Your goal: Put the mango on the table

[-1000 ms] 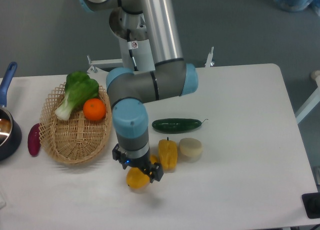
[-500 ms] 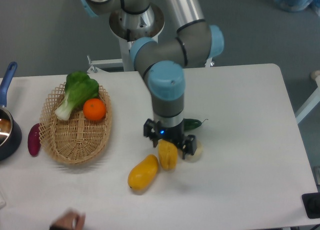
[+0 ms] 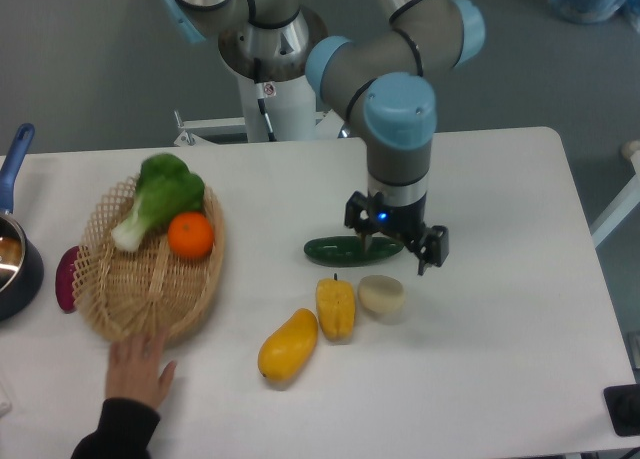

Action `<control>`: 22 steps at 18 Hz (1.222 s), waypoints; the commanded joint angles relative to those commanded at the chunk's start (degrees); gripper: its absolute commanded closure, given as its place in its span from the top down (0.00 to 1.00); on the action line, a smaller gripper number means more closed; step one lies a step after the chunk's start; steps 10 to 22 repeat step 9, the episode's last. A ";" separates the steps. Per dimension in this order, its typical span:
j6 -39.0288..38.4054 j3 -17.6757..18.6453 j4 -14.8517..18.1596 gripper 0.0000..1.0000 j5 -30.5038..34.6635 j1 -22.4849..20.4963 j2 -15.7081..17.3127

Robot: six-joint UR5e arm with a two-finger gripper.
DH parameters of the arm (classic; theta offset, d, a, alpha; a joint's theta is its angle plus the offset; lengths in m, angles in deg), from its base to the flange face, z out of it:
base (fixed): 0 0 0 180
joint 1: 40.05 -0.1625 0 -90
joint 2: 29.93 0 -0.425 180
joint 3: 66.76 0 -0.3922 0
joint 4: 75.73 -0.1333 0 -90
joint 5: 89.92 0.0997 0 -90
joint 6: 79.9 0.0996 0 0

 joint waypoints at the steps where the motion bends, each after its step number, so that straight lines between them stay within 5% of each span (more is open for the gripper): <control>1: 1.15 0.09 0.00 1.00 0.00 -0.71 0.00; 22: 2.12 0.00 -0.09 1.00 0.00 -2.65 -0.18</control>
